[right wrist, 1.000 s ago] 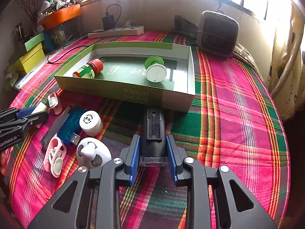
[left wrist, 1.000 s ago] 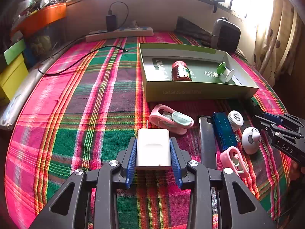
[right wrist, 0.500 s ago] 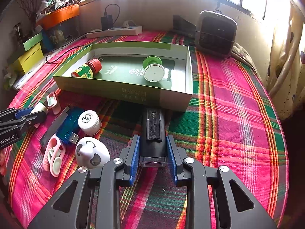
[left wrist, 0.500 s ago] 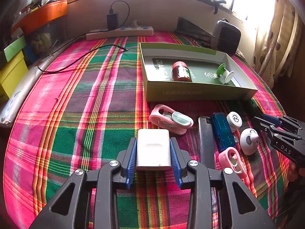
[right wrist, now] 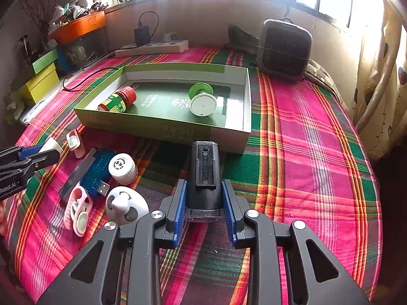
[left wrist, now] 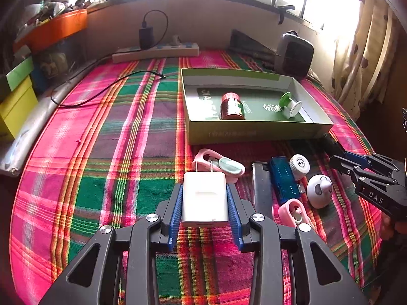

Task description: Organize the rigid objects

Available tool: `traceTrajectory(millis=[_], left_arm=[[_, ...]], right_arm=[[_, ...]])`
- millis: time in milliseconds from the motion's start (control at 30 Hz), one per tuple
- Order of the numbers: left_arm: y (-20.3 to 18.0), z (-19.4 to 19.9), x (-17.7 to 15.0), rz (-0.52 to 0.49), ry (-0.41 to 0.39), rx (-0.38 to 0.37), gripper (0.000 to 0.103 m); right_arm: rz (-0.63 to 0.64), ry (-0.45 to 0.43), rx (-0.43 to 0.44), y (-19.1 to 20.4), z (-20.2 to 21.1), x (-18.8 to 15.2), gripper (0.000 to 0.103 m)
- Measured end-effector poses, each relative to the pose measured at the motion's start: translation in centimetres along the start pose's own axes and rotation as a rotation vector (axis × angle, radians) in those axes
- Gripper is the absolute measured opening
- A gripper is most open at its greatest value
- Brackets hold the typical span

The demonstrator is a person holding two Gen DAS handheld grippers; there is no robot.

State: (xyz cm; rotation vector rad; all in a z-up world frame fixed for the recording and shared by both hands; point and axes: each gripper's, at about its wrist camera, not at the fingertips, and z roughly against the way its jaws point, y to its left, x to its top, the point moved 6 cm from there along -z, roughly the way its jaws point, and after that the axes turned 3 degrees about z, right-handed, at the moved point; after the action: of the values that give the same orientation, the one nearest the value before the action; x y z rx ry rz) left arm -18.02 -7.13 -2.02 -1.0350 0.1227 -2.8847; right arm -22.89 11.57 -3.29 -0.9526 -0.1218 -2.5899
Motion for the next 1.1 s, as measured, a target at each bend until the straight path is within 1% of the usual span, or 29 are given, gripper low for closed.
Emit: traceTrajectory(millis=[367, 833, 1100], left_arm=[[-0.3, 1.7, 0.9, -0.016, -0.033, -0.014, 0.032], [-0.8, 2.0, 3.6, -0.036, -0.06, -0.033, 0.032], [-0.8, 1.2, 5.3, -0.036, -0.06, -0.048, 0.032]], right_arm=[[-0.005, -0.028, 0.006, 0.1, 1.1, 0.8, 0.028], [0.01, -0.05, 0.007, 0.3, 1.7, 2.9, 0.028], [0.024, -0.054, 0.018, 0.5, 1.3, 4.4, 0.028]])
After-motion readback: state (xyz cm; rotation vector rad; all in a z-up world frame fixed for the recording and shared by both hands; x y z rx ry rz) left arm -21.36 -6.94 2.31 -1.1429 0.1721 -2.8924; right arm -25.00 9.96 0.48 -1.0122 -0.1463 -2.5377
